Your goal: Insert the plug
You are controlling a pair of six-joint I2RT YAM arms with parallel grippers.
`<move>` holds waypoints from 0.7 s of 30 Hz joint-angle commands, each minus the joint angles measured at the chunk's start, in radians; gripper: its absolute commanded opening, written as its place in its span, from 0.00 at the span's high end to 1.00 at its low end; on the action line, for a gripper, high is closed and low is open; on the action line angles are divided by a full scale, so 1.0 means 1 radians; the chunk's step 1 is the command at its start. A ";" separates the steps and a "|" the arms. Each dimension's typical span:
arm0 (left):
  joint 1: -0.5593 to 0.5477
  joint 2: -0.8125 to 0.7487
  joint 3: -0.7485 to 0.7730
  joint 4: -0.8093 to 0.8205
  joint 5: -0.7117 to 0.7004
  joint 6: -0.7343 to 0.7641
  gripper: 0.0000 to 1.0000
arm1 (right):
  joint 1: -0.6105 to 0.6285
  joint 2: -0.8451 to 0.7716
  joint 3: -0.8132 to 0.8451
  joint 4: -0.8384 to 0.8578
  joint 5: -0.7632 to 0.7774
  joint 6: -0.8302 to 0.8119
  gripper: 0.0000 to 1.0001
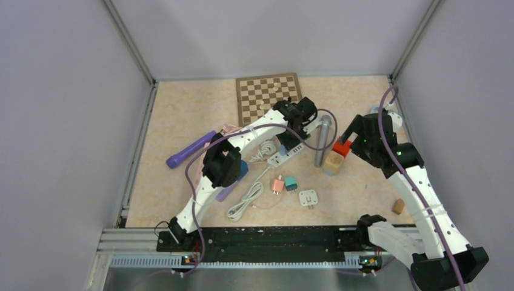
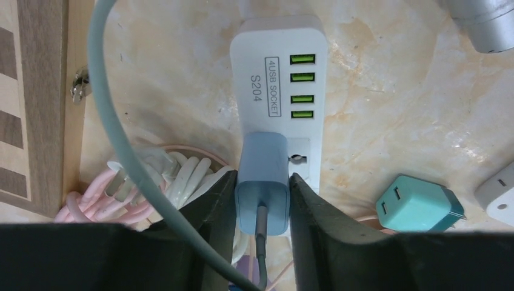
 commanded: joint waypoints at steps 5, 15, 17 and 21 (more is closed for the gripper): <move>0.006 -0.118 -0.118 0.179 0.025 0.013 0.01 | -0.005 -0.019 0.073 -0.029 0.018 -0.068 0.01; 0.007 -0.383 -0.289 0.368 -0.130 -0.005 0.01 | 0.004 -0.064 -0.094 0.059 -0.250 -0.173 0.02; 0.007 -0.440 -0.355 0.409 -0.157 -0.025 0.01 | 0.044 -0.068 -0.128 0.054 -0.258 -0.178 0.04; 0.018 -0.567 -0.498 0.497 -0.202 -0.089 0.01 | 0.143 -0.084 -0.181 0.054 -0.267 -0.156 0.09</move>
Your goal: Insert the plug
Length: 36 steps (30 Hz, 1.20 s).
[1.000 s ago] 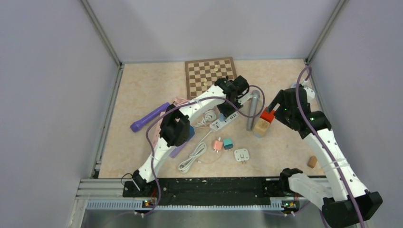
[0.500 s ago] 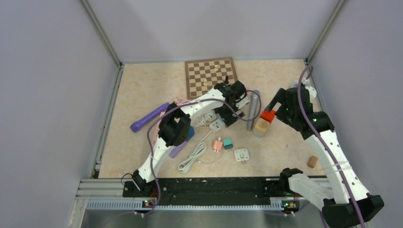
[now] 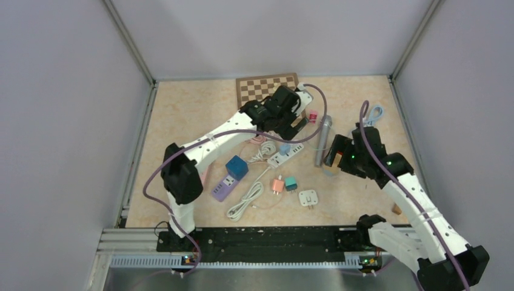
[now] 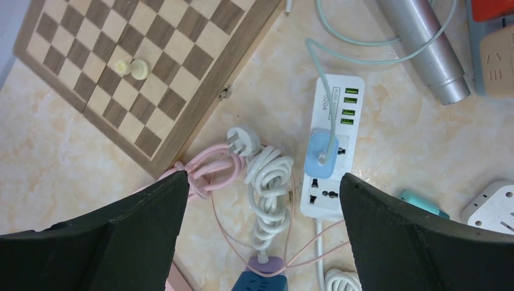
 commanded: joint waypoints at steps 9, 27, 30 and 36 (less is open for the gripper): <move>0.077 -0.361 -0.336 0.212 -0.036 -0.215 0.03 | 0.335 0.059 -0.106 0.149 0.035 0.053 0.21; 0.180 -0.578 -0.557 0.255 0.043 -0.240 0.03 | 0.507 0.605 0.078 0.348 -0.039 -0.204 0.33; 0.185 -0.583 -0.561 0.256 0.044 -0.234 0.03 | 0.506 0.635 0.070 0.353 -0.037 -0.199 0.34; 0.192 -0.584 -0.579 0.261 0.043 -0.224 0.03 | 0.507 0.668 0.064 0.336 -0.006 -0.175 0.52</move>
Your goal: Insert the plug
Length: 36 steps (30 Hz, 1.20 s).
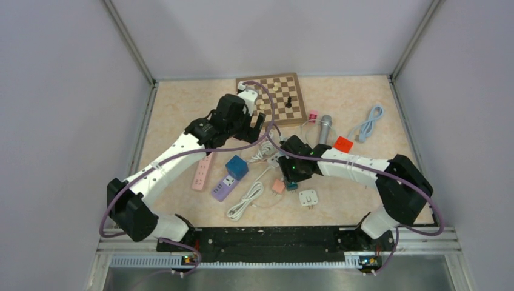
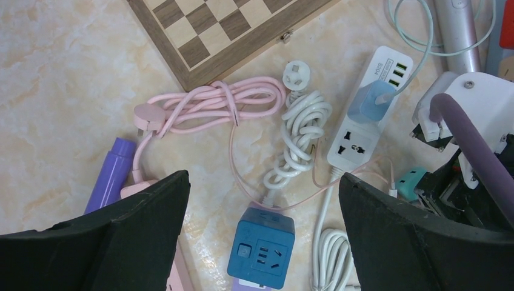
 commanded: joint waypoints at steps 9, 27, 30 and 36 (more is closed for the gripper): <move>0.015 -0.032 -0.016 0.064 0.010 0.006 0.03 | 0.009 0.061 -0.003 0.005 0.033 0.023 0.48; 0.048 -0.095 0.008 0.067 0.075 -0.099 0.04 | 0.008 -0.241 0.105 -0.002 0.151 -0.022 0.67; 0.049 -0.099 0.027 0.061 0.204 -0.132 0.05 | 0.009 -0.314 0.104 0.080 0.083 -0.081 0.66; 0.049 -0.090 0.031 0.116 0.431 -0.315 0.06 | 0.009 -0.479 0.000 0.408 -0.067 -0.186 0.65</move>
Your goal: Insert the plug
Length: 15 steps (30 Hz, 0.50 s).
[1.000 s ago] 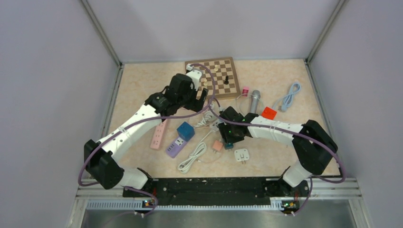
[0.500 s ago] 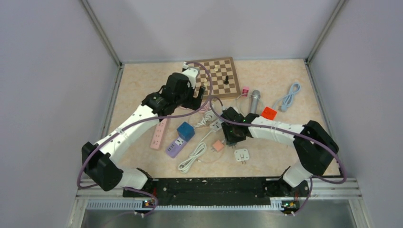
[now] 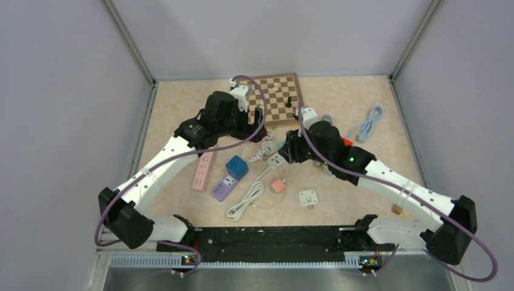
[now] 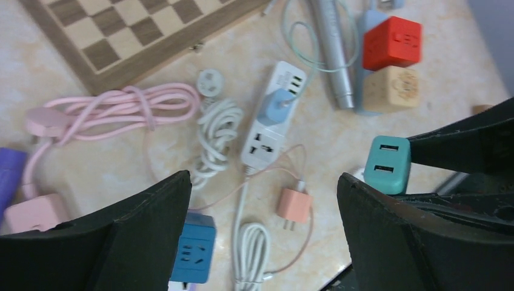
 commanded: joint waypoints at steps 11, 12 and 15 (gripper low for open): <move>0.019 -0.056 0.022 0.145 0.392 -0.226 0.07 | 0.007 -0.095 -0.040 0.396 -0.297 -0.265 0.62; 0.021 -0.057 0.020 0.145 0.413 -0.231 0.08 | 0.007 -0.089 -0.038 0.398 -0.305 -0.273 0.62; 0.021 -0.048 0.009 0.144 0.497 -0.250 0.12 | 0.010 -0.077 -0.038 0.407 -0.314 -0.294 0.62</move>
